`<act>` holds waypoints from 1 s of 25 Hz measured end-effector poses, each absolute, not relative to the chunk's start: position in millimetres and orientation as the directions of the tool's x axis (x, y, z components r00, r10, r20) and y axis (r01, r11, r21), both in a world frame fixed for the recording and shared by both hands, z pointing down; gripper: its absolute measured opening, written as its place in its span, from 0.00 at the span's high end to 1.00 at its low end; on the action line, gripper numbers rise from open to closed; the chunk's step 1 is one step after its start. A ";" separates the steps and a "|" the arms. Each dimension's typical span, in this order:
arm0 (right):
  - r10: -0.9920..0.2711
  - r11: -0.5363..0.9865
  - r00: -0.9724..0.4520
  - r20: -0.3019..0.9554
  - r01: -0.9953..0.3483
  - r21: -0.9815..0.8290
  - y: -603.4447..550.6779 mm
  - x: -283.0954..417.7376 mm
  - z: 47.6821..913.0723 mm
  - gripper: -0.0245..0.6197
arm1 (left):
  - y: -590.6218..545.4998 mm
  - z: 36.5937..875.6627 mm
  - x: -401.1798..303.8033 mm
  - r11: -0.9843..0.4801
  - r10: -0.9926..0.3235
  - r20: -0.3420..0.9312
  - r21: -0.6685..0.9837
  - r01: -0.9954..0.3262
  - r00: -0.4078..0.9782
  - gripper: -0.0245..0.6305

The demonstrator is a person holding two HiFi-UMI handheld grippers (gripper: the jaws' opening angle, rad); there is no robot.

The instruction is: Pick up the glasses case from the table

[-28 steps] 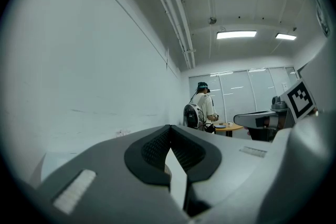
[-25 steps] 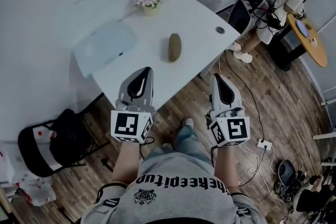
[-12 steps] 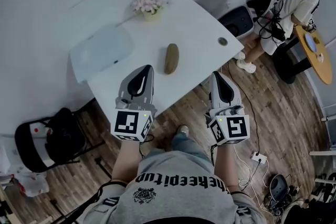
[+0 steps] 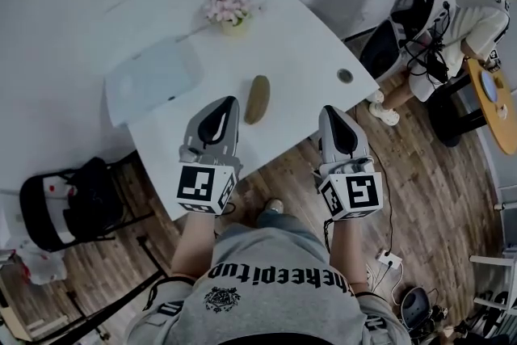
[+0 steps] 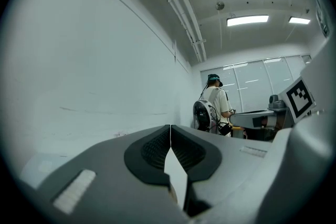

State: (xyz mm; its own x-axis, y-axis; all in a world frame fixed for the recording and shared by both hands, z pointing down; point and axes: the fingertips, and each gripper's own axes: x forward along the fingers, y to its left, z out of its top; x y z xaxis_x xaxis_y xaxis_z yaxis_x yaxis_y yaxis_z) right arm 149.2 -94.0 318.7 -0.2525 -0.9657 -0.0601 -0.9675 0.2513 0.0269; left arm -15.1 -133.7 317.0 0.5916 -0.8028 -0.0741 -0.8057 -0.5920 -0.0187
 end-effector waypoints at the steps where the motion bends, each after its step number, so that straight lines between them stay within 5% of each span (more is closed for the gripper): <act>1: -0.964 0.260 -0.261 -0.060 -0.965 0.028 -95.9 153.2 318.8 0.96 | -134.9 316.5 -10.8 -0.585 -0.808 -0.074 -0.020 -0.811 0.585 0.93; 25: -0.940 0.337 -0.338 0.047 -0.941 -0.039 -185.5 179.4 357.8 0.96 | -214.6 374.5 36.5 -0.543 -0.831 0.147 -0.003 -0.840 0.536 0.85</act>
State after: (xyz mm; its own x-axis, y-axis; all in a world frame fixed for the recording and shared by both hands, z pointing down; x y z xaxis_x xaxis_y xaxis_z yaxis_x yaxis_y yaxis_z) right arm 179.4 -185.5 357.8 -0.3384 -0.9398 0.0474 -0.9408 0.3368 -0.0385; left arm 36.5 -214.6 374.5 0.5365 -0.8310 0.1469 -0.8399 -0.5428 -0.0032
